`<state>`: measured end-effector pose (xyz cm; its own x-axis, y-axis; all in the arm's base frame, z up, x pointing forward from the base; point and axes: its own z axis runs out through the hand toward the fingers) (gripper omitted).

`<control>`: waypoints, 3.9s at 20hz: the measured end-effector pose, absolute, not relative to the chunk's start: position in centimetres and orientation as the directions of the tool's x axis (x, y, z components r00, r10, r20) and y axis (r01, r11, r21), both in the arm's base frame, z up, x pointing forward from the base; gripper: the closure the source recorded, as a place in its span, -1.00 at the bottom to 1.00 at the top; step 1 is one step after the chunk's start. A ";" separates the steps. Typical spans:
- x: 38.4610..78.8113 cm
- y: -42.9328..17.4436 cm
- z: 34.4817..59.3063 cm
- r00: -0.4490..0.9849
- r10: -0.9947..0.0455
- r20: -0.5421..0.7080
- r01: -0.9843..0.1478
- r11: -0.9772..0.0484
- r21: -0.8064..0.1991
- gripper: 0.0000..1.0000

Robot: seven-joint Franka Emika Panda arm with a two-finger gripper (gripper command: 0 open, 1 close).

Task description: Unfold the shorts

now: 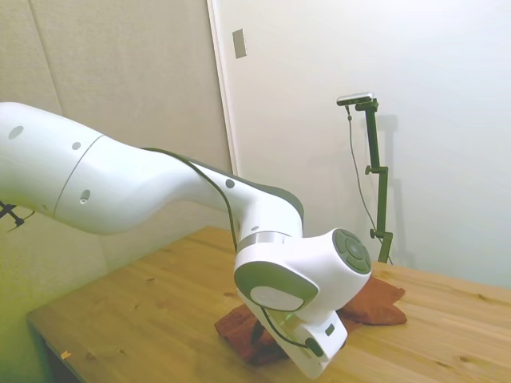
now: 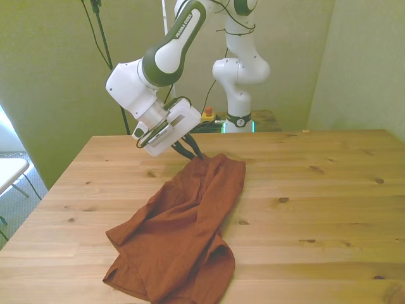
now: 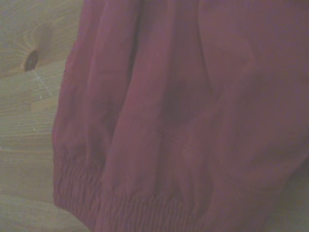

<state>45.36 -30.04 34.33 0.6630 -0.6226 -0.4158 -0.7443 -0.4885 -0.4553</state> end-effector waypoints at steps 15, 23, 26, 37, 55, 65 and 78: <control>45.7 -28.9 40.0 0.724 -0.561 -0.401 -0.685 -0.519 -0.512 1.00; 48.4 -22.5 44.2 0.796 -0.492 -0.353 -0.603 -0.593 -0.534 1.00; 49.2 -21.3 44.5 0.809 -0.474 -0.347 -0.586 -0.602 -0.543 1.00; 53.5 -16.9 43.1 0.836 -0.410 -0.364 -0.548 -0.639 -0.540 -1.00; 59.7 -9.5 44.2 0.842 -0.453 -0.293 -0.539 -0.678 -0.499 -1.00; 63.5 -5.3 44.9 0.770 -0.621 -0.147 -0.626 -0.688 -0.368 -1.00; 57.8 -28.3 45.7 0.294 -0.949 0.113 -0.933 -0.310 -0.184 -1.00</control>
<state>57.80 -28.35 45.71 0.2937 -0.9492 0.1131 -0.9327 -0.3105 -0.1835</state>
